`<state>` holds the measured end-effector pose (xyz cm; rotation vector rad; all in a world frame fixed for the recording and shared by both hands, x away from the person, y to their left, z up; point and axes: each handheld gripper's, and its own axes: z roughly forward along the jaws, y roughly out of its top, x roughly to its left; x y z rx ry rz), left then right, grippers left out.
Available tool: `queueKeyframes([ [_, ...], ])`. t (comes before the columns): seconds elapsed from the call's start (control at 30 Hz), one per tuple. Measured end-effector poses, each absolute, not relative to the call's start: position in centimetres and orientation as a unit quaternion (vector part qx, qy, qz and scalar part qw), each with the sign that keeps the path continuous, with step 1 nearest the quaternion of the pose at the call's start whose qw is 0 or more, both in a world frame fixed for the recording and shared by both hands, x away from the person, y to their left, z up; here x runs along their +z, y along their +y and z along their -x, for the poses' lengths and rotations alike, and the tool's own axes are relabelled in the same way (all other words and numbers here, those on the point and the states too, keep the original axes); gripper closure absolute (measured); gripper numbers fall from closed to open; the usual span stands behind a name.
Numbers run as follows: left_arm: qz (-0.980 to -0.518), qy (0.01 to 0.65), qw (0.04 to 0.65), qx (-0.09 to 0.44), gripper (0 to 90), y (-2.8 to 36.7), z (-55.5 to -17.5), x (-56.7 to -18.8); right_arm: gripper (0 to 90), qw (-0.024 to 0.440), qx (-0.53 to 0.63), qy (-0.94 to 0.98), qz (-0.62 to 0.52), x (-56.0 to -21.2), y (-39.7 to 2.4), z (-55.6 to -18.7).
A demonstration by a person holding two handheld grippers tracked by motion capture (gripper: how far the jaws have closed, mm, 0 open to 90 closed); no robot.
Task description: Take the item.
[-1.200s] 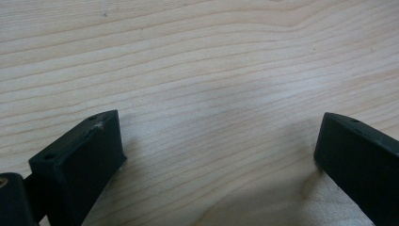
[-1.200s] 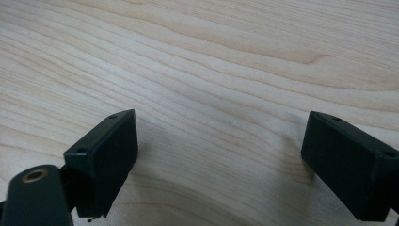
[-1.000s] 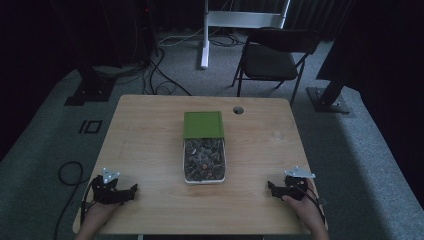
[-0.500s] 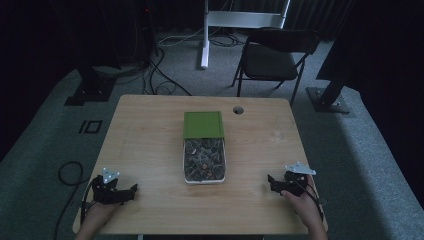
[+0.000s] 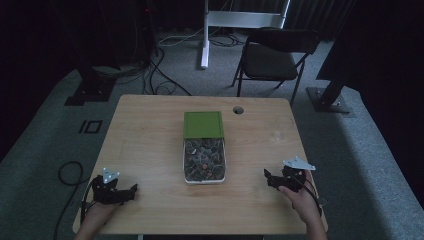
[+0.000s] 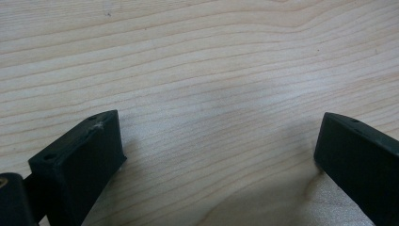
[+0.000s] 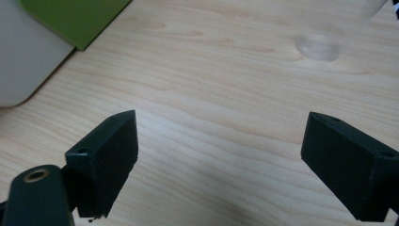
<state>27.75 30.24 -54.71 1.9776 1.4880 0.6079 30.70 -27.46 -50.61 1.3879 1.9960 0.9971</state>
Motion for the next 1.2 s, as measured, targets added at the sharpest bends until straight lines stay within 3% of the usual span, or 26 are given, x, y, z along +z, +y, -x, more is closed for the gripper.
queueKeyframes([
  [1.2, -0.742, 0.559, 0.293, 0.228, 2.2, 30.2, -27.7, -54.7, 11.5, 0.264, 0.420, 0.744, -0.447, -45.9, -22.7, -30.5],
])
